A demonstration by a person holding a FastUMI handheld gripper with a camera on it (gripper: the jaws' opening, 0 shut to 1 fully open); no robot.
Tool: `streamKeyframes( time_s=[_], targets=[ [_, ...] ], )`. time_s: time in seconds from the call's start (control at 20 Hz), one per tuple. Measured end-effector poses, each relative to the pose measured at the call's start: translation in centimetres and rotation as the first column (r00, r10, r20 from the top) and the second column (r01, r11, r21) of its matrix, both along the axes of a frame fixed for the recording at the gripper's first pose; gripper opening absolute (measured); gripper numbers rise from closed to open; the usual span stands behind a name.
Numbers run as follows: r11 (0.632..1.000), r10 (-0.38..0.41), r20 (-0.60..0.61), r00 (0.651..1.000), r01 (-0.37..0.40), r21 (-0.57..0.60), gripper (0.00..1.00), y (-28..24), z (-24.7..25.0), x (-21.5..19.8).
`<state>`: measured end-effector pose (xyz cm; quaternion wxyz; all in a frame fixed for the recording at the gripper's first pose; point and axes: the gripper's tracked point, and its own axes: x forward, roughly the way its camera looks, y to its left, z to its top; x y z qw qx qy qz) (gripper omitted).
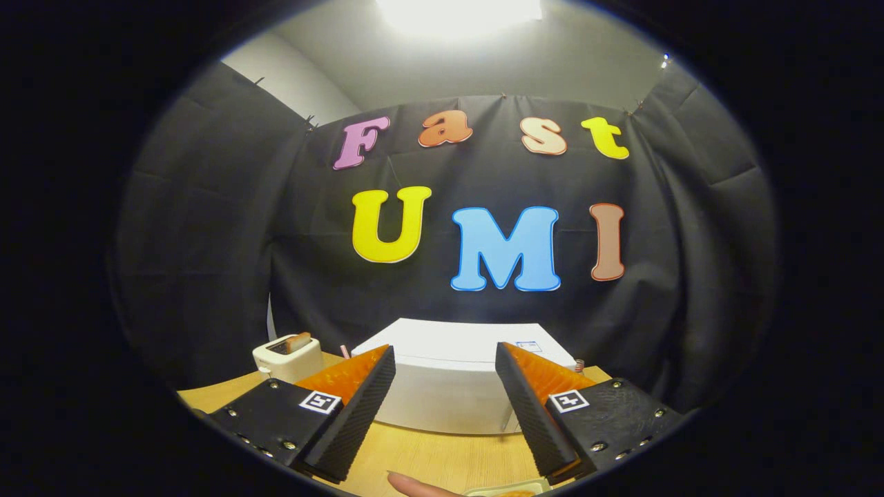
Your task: Open the microwave, put the food inside, and close the microwave door.
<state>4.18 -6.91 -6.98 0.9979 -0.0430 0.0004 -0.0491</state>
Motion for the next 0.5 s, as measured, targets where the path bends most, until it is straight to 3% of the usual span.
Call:
streamKeyframes(
  time_s=[0.5],
  targets=[
    [0.992, -0.122, -0.077, 0.990, 0.123, 0.018, 0.94, -8.1, -8.6, 5.8]
  ],
)
